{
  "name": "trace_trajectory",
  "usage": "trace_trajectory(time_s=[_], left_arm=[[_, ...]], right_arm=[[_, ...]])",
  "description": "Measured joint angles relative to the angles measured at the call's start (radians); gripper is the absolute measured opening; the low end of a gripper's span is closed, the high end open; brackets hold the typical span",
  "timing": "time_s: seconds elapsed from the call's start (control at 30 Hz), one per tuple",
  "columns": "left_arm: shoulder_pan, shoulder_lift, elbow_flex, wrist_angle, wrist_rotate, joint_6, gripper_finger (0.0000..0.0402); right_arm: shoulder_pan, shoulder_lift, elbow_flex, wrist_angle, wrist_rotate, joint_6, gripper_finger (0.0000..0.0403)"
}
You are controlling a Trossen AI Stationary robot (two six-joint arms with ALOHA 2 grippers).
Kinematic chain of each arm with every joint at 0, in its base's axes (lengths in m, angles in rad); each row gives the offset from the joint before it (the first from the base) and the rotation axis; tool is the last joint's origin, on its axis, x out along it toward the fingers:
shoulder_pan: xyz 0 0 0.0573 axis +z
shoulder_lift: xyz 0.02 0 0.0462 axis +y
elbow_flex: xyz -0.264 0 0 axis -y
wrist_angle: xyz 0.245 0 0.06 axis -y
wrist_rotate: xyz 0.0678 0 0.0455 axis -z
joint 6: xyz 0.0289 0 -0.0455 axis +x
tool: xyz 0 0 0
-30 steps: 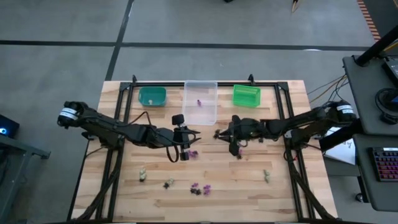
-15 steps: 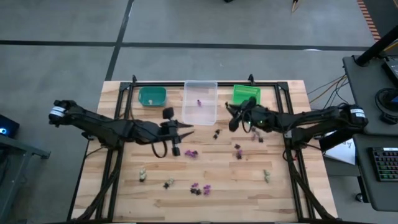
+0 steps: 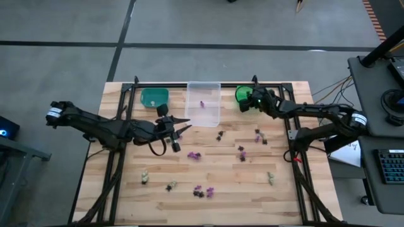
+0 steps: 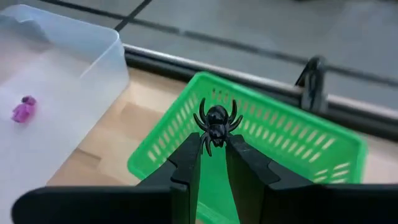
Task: Sort Halloween decoration
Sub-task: Put the black spider toy into the green bin, then put the violet skeleton toy into the transparent bin
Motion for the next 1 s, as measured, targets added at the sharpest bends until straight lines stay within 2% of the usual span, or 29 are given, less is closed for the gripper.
trace_trajectory(time_s=[0.2, 0.4, 0.57, 0.63, 0.73, 0.87, 1.0], left_arm=[[0.001, 0.033, 0.000, 0.001, -0.066, 0.002, 0.0084], [0.001, 0.050, 0.000, 0.002, -0.069, 0.002, 0.0084], [0.001, 0.053, 0.000, 0.000, -0.069, 0.002, 0.0084], [0.001, 0.053, 0.000, -0.009, -0.069, -0.003, 0.0084], [0.001, 0.053, 0.000, -0.059, -0.068, -0.042, 0.0084], [0.000, 0.053, 0.000, -0.189, -0.067, -0.153, 0.0084], [0.000, 0.053, 0.000, -0.353, -0.050, -0.303, 0.0084]], right_arm=[[-0.013, 0.014, 0.000, 0.000, -0.013, 0.027, 0.0093], [-0.032, 0.017, 0.000, 0.002, -0.003, 0.040, 0.0138], [-0.040, 0.016, 0.000, 0.029, -0.016, 0.063, 0.0160], [-0.040, 0.011, 0.000, 0.038, -0.064, 0.064, 0.0162], [-0.040, -0.002, 0.000, 0.061, -0.202, 0.055, 0.0164], [-0.008, -0.031, 0.000, 0.076, -0.356, 0.027, 0.0164], [0.068, -0.069, 0.000, 0.076, -0.387, 0.011, 0.0164]])
